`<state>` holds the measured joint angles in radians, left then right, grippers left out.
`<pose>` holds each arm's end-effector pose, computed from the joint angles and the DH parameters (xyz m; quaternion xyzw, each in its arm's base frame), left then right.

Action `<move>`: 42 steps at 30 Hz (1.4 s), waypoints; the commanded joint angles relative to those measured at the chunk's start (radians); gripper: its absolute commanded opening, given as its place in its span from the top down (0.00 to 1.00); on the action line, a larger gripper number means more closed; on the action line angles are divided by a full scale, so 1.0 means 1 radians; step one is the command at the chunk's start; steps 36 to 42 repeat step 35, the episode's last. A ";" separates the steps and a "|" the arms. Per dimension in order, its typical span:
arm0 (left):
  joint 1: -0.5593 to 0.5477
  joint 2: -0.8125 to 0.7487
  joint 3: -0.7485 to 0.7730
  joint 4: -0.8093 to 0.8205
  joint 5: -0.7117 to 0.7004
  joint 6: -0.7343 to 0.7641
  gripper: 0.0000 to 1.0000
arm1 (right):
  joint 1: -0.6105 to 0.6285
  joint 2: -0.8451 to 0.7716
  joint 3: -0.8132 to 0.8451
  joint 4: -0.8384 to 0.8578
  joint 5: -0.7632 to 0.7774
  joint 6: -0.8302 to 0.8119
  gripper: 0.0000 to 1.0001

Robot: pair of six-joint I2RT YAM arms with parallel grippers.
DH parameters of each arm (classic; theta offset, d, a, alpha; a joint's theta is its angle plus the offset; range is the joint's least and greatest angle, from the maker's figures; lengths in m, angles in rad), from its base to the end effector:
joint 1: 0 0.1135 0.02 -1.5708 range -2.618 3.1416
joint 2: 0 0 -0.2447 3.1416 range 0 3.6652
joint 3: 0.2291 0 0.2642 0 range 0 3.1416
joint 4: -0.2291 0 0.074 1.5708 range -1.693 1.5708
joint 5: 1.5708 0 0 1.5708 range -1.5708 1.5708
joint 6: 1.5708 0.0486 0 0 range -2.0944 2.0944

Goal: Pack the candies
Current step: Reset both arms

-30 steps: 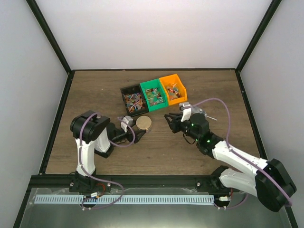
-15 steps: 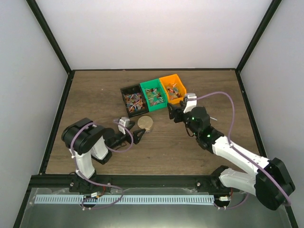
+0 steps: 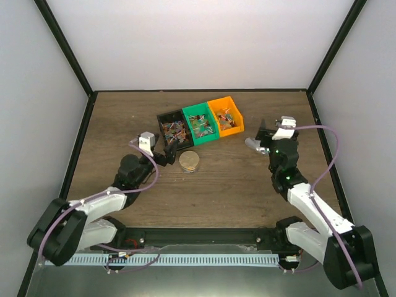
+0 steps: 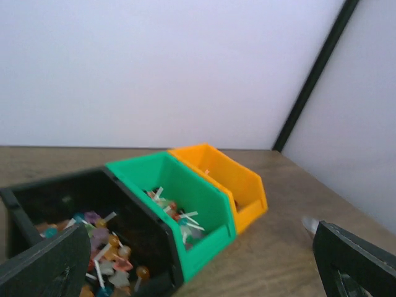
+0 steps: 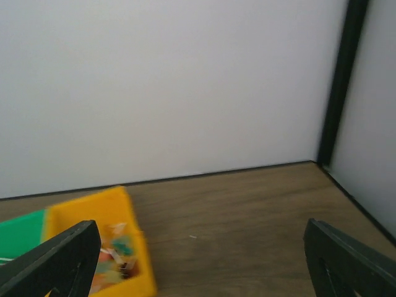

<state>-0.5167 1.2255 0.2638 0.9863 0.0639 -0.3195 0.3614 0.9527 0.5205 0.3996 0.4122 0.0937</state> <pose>0.2211 -0.1292 0.1701 0.0915 0.6924 -0.3109 0.6447 0.2458 0.0721 0.2558 0.0472 0.7160 0.0103 0.6964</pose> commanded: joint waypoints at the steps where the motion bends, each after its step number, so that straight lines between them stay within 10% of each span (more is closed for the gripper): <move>1: 0.006 -0.125 0.065 -0.365 -0.150 0.070 0.00 | -0.111 0.066 -0.122 0.181 -0.082 -0.041 0.08; 12: 0.013 -0.345 0.028 -0.530 -0.209 0.067 0.00 | -0.270 0.544 -0.346 0.970 -0.199 -0.047 0.05; 42: 0.014 -0.298 -0.017 -0.444 -0.133 0.047 0.00 | -0.280 0.591 -0.321 0.945 -0.276 -0.072 0.00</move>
